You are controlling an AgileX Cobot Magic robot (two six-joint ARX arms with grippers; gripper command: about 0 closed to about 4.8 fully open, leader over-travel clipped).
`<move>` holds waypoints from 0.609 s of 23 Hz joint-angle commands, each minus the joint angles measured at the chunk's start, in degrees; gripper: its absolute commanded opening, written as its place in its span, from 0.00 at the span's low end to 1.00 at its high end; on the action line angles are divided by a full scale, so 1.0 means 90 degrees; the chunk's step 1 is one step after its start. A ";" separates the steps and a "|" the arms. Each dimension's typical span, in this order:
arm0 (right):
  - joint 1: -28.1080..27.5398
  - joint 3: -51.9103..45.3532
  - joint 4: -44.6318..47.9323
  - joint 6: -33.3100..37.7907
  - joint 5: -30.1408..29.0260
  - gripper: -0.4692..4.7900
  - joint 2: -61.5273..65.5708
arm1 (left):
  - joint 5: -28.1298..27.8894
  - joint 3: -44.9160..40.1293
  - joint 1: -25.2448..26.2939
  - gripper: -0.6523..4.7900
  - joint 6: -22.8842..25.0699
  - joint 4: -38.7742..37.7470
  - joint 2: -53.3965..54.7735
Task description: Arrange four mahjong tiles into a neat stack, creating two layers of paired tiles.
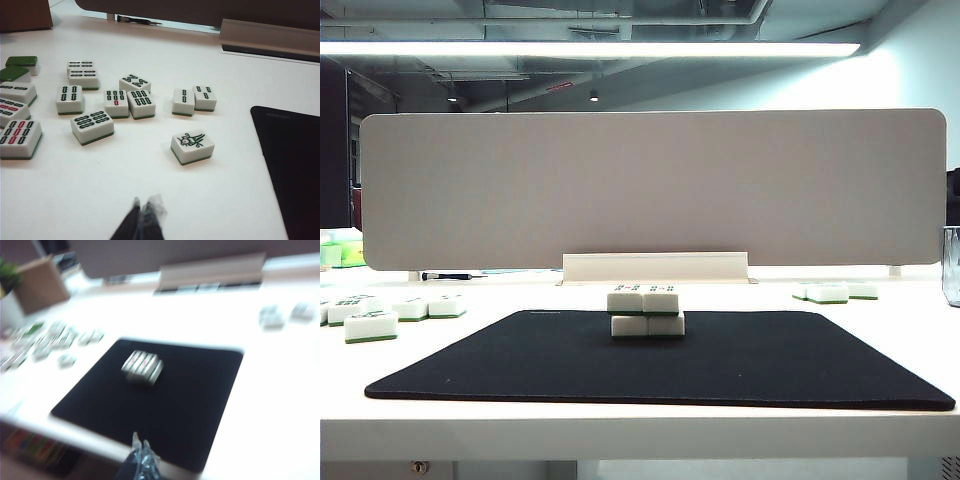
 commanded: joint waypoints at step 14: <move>0.0017 -0.4141 0.4792 0.2115 0.3660 0.09 -0.0075 | 0.0032 0.0002 0.0005 0.11 -0.0019 -0.0068 0.0000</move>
